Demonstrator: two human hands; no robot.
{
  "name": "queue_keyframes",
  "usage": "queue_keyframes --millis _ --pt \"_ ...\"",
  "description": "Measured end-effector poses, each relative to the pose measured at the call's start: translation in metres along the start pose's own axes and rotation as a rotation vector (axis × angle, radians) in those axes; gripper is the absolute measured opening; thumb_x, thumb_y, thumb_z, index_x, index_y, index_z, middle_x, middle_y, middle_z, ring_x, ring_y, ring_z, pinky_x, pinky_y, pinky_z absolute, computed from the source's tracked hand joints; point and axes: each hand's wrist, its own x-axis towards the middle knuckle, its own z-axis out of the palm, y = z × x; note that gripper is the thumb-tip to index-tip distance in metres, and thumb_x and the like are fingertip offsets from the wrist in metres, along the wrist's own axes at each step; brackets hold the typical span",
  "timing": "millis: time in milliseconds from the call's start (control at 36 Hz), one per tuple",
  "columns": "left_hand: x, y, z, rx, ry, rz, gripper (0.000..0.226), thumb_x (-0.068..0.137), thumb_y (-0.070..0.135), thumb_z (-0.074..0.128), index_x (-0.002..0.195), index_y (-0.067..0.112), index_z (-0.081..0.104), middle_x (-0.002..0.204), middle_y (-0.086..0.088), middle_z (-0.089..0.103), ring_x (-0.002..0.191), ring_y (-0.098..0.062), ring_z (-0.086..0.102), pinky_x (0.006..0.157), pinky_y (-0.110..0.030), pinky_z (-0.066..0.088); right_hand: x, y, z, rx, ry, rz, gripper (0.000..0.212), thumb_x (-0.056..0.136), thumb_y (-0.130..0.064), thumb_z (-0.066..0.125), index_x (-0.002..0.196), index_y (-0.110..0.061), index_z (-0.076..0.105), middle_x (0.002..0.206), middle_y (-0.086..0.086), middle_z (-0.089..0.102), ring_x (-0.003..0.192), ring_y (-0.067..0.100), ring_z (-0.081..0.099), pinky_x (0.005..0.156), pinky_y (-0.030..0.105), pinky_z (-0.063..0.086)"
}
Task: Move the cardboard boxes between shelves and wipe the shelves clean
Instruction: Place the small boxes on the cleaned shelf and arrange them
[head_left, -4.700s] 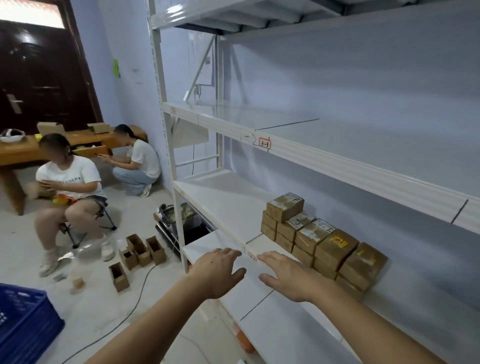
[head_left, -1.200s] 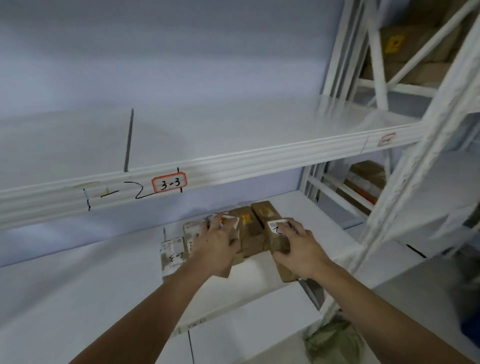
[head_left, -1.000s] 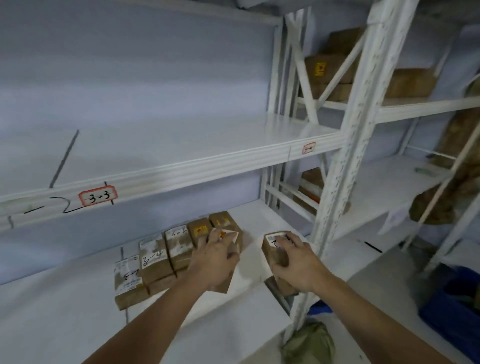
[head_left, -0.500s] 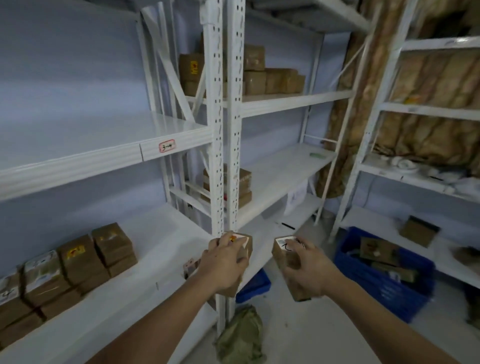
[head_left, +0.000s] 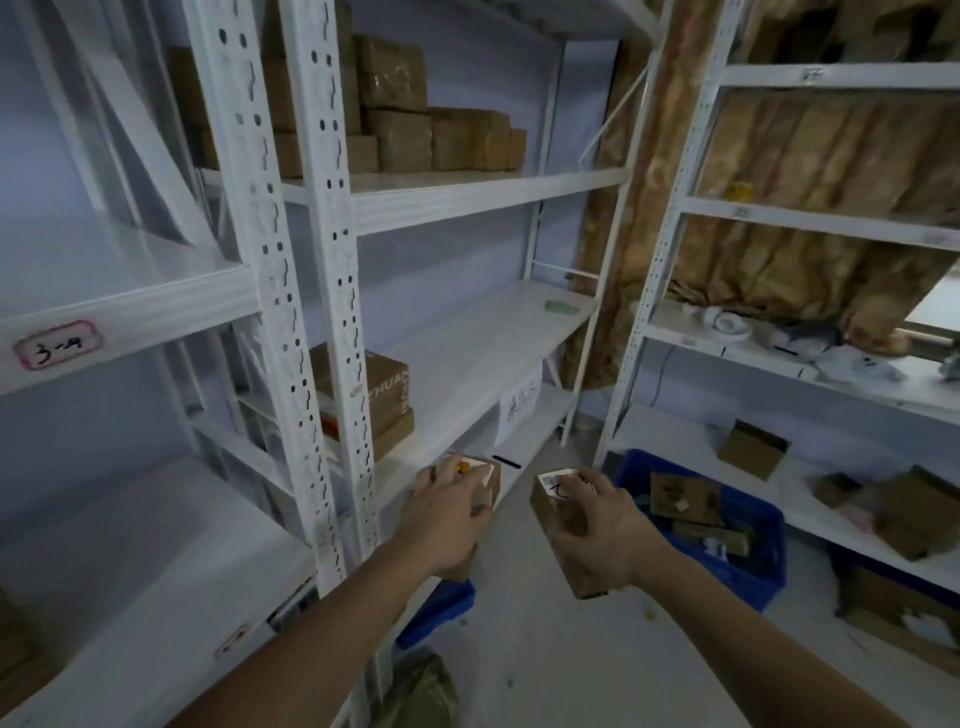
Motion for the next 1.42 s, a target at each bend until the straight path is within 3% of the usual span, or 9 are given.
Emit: queue_keyframes --millis 333,750,861,972,1083,1222,1417 --pt "0.123 -0.007 0.019 0.066 -0.054 0.002 0.052 0.102 0.045 0.045 0.152 0.039 0.035 0.164 0.006 0.013 0.142 -0.028 0.024 0.111 -0.047 0.037 0.127 0.032 -0.008 0.079 -0.013 -0.027 0.072 0.091 -0.048 0.063 0.154 -0.031 0.031 0.160 -0.002 0.023 0.135 0.036 0.036 0.110 0.041 0.036" --pt "0.286 0.004 0.056 0.026 0.017 -0.281 0.051 0.098 0.044 0.045 0.149 0.038 0.037 0.161 0.002 0.022 0.141 -0.031 0.031 0.110 -0.048 0.040 0.340 0.123 -0.030 0.031 -0.077 -0.197 0.077 0.086 -0.058 0.062 0.152 -0.030 0.036 0.162 -0.001 0.026 0.134 0.032 0.042 0.110 0.036 0.035" --pt "0.316 0.003 0.047 0.036 0.083 -0.380 0.045 0.100 0.043 0.046 0.145 0.034 0.044 0.162 -0.002 0.027 0.140 -0.034 0.035 0.108 -0.048 0.041 0.393 0.120 -0.034 0.048 -0.133 -0.291 0.095 0.072 -0.072 0.049 0.155 -0.028 0.034 0.164 0.002 0.024 0.136 0.035 0.041 0.112 0.041 0.040" --pt "0.338 -0.012 0.044 0.002 0.126 -0.466 0.047 0.100 0.048 0.048 0.145 0.036 0.043 0.163 -0.001 0.026 0.142 -0.035 0.033 0.109 -0.052 0.042 0.434 0.101 -0.038 0.058 -0.202 -0.391 0.078 0.089 -0.049 0.066 0.156 -0.026 0.032 0.162 0.000 0.024 0.137 0.032 0.036 0.114 0.041 0.037" --pt "0.364 -0.032 0.043 0.007 0.165 -0.546 0.047 0.101 0.047 0.048 0.146 0.037 0.042 0.163 -0.004 0.027 0.142 -0.038 0.033 0.111 -0.052 0.040 0.476 0.084 -0.025 0.059 -0.215 -0.490 0.078 0.077 -0.061 0.059 0.147 -0.031 0.041 0.152 -0.004 0.033 0.129 0.031 0.045 0.107 0.048 0.044" --pt "0.404 -0.073 0.049 -0.007 0.199 -0.596 0.048 0.099 0.051 0.047 0.145 0.039 0.040 0.162 -0.005 0.027 0.141 -0.039 0.034 0.112 -0.051 0.039 0.543 0.070 0.002 0.046 -0.242 -0.551 0.079 0.066 -0.066 0.058 0.137 -0.035 0.044 0.145 -0.005 0.039 0.119 0.030 0.054 0.098 0.044 0.052" --pt "0.453 -0.115 0.051 0.016 0.220 -0.696 0.046 0.102 0.052 0.041 0.145 0.037 0.038 0.159 -0.002 0.025 0.138 -0.037 0.035 0.108 -0.049 0.041 0.601 0.038 0.002 0.021 -0.261 -0.589 0.072 0.072 -0.054 0.066 0.137 -0.028 0.047 0.144 -0.005 0.032 0.121 0.032 0.045 0.097 0.041 0.047"
